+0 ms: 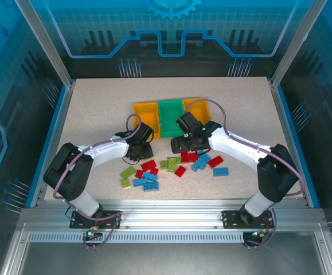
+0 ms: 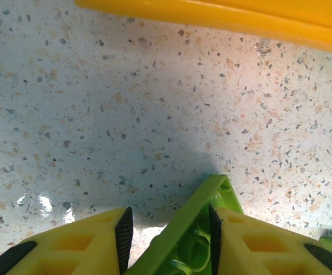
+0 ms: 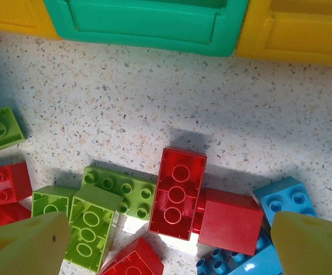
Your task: Sort the legos into containers by color
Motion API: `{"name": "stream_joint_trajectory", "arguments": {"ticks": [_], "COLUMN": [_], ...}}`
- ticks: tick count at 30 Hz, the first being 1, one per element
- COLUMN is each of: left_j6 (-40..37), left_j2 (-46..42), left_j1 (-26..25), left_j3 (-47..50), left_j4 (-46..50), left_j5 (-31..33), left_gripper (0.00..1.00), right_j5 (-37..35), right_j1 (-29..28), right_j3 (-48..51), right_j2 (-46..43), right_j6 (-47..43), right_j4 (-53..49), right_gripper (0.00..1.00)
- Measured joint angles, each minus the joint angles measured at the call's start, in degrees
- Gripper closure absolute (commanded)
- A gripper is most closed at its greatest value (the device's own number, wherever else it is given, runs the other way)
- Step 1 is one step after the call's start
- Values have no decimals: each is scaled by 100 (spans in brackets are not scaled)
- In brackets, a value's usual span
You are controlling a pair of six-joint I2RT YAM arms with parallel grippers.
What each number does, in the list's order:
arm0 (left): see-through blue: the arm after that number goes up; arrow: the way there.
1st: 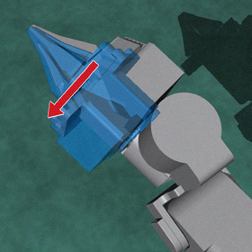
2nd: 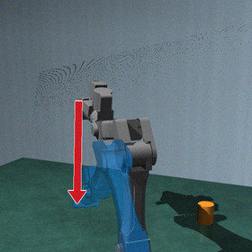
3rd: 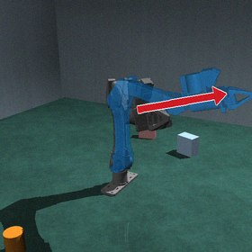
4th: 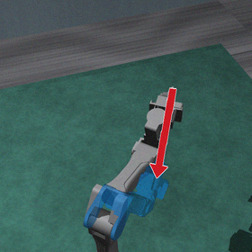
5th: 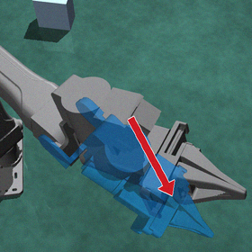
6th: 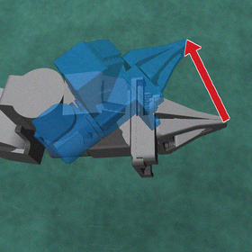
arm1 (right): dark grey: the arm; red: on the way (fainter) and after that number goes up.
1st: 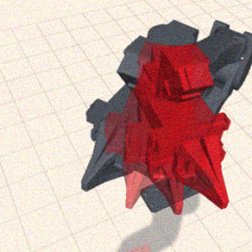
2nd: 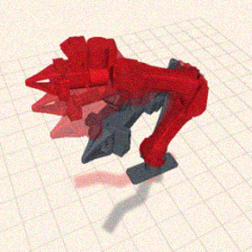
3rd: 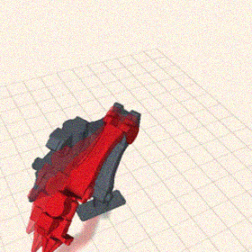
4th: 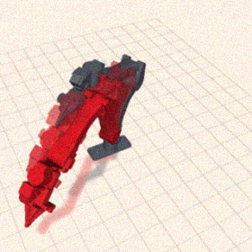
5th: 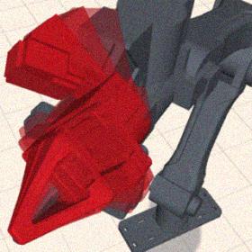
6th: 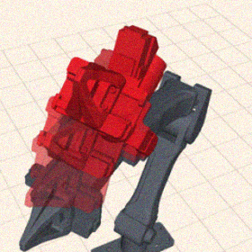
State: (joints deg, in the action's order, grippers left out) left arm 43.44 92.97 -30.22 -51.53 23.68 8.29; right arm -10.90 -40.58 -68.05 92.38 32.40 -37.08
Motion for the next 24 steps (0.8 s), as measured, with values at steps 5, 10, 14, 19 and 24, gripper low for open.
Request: {"name": "stream_joint_trajectory", "arguments": {"ticks": [5,10,14,19,24], "left_j6": [-2,-4,-4,-2,0], "left_j2": [0,-26,-79,-76,-76], "left_j1": [7,7,7,7,7], "left_j3": [-83,-181,-295,-369,-372], "left_j4": [33,101,136,133,125], "left_j5": [50,120,138,133,127], "left_gripper": [60,61,64,67,70], "right_j5": [-70,-74,-76,-85,-114], "right_j1": [-20,-76,-103,-107,-107], "right_j3": [0,0,0,0,0], "right_j2": [0,0,0,0,0], "right_j6": [35,61,81,103,105], "right_j4": [-2,0,0,0,0], "right_gripper": [8,8,8,8,7]}}
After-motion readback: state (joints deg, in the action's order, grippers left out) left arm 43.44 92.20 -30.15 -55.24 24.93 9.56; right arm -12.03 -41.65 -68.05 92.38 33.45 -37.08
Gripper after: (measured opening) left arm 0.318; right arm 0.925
